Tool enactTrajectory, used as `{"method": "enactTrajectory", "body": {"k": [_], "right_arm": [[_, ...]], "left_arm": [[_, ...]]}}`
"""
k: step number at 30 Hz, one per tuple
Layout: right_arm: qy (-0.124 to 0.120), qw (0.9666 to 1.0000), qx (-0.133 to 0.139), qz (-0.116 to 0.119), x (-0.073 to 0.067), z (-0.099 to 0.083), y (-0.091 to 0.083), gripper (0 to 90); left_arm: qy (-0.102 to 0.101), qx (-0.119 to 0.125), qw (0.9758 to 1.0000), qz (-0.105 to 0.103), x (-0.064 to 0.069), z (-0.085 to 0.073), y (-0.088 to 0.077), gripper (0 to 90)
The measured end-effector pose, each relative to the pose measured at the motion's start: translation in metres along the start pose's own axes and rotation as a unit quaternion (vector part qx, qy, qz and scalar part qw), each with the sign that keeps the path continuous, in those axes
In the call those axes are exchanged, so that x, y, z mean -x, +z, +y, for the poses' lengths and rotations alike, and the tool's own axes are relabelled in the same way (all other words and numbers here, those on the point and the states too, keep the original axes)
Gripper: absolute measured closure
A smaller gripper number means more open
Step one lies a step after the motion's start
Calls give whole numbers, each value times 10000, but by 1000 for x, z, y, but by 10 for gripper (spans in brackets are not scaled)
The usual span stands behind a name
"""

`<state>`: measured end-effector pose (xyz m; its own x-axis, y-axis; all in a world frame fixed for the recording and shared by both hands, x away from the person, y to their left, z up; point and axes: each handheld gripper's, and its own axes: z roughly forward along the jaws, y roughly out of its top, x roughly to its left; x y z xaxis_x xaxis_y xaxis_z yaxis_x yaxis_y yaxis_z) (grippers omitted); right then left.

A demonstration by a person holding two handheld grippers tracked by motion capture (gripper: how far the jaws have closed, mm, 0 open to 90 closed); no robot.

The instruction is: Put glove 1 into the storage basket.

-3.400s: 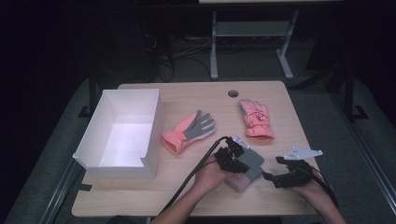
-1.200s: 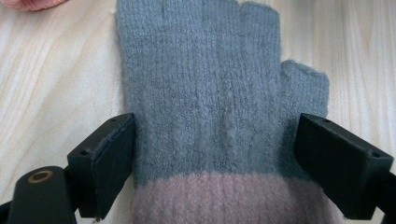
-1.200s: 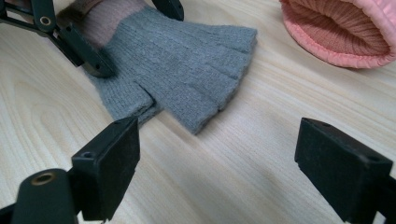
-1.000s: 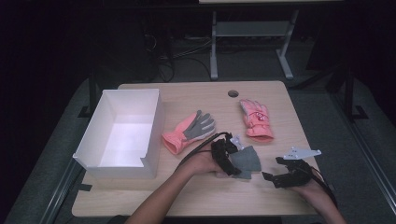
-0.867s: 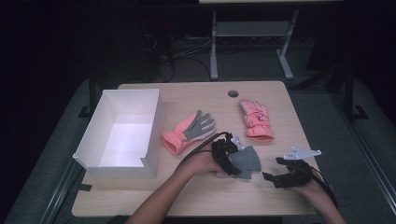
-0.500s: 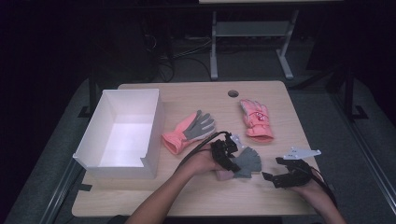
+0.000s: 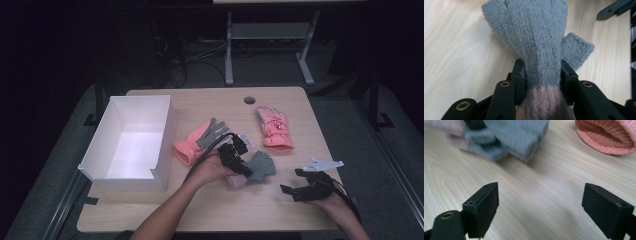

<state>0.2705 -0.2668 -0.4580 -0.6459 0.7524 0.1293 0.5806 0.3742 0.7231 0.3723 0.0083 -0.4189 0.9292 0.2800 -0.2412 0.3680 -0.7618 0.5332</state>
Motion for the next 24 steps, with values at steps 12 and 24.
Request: {"method": "enactTrajectory", "body": {"k": [12,24], "right_arm": [[-30,10000,-7,36,-1,0,3,136],[-57,10000,19,39,-2,0,2,137]], "left_arm": [[-360,197,9989,209,6,0,-55,640],[-601,383,9952,670,6,-7,-113,640]]}}
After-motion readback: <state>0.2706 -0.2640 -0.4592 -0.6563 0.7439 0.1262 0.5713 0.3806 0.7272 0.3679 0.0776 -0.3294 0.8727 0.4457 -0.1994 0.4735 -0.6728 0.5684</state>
